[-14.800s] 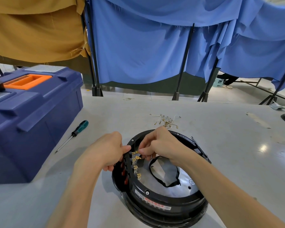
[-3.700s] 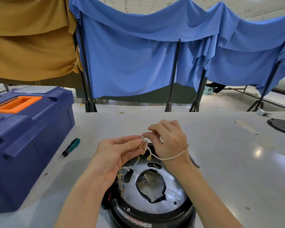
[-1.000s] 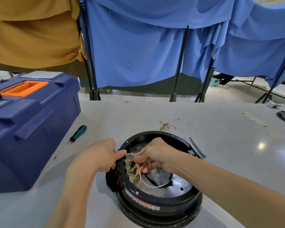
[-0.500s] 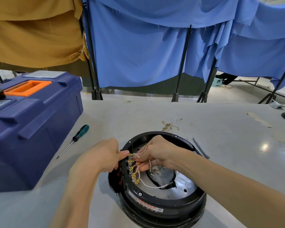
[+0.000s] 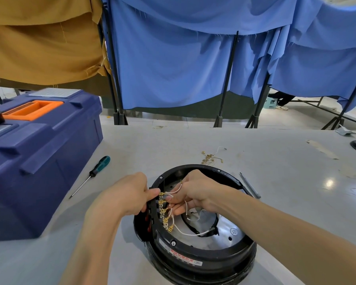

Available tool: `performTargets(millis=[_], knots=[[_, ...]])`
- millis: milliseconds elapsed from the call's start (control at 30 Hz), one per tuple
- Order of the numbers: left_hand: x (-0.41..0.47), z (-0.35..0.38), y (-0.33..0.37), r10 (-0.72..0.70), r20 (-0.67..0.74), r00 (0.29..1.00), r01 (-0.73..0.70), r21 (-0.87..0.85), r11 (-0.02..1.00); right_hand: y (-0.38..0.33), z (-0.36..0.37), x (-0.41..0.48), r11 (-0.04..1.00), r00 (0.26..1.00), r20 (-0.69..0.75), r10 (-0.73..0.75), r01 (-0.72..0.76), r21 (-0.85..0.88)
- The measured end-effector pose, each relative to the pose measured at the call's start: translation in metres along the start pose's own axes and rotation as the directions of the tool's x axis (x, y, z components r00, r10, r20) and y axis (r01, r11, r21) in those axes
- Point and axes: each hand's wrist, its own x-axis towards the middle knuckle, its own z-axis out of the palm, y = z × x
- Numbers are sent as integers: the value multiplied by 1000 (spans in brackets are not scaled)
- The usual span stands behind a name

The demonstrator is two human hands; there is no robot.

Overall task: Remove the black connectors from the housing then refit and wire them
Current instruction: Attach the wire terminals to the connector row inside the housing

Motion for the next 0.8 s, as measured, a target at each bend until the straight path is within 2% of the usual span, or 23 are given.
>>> performTargets(millis=[267,800], knots=[[0,-1,5,10,25,1000,-12,88,996,-4,10,6,999,994,-108,7,-11,-36],[4,2,2,62,22,998,-64,102,993,-8,25,14,1000,972,-234,14,-20,-22]])
